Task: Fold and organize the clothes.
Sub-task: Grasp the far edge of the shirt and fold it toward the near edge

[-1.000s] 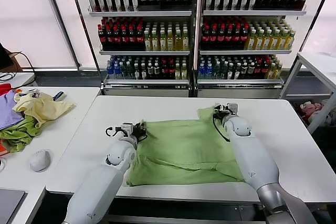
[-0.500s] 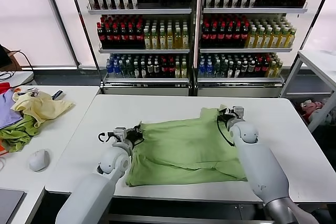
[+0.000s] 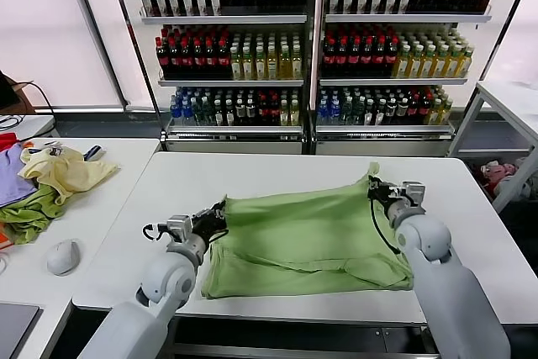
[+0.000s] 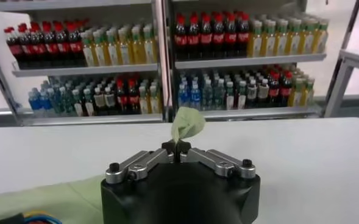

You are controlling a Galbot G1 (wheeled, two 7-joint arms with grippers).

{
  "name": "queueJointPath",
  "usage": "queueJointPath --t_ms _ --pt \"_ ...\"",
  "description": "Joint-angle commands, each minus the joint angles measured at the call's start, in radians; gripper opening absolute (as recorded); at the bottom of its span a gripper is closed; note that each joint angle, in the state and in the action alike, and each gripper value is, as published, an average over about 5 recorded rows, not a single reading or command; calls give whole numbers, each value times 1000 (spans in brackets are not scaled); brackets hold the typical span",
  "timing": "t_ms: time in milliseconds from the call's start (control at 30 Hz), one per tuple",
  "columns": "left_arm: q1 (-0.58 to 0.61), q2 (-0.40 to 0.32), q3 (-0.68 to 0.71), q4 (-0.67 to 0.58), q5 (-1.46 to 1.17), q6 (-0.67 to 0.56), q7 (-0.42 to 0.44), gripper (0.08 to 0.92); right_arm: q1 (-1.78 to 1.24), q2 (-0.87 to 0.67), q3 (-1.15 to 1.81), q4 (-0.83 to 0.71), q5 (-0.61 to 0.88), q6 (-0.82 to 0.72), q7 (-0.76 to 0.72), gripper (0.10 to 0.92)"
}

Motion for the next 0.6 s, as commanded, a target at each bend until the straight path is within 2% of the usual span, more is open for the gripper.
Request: queueJointPath --t_ms 33,200,433,500,600 --pt "164 46 -16 -184 -3 15 9 100 -305 -26 157 290 5 -13 14 121" --pt "192 64 -17 -188 31 39 25 100 -385 3 188 306 -21 -11 22 121" --pt "197 60 2 -144 129 76 60 103 -362 35 150 251 -104 -23 29 129" --pt "197 55 6 -135 165 76 63 118 -354 41 139 241 -129 -24 28 164" --pt "206 47 4 -140 204 69 52 183 -361 48 135 258 -147 -17 26 245"
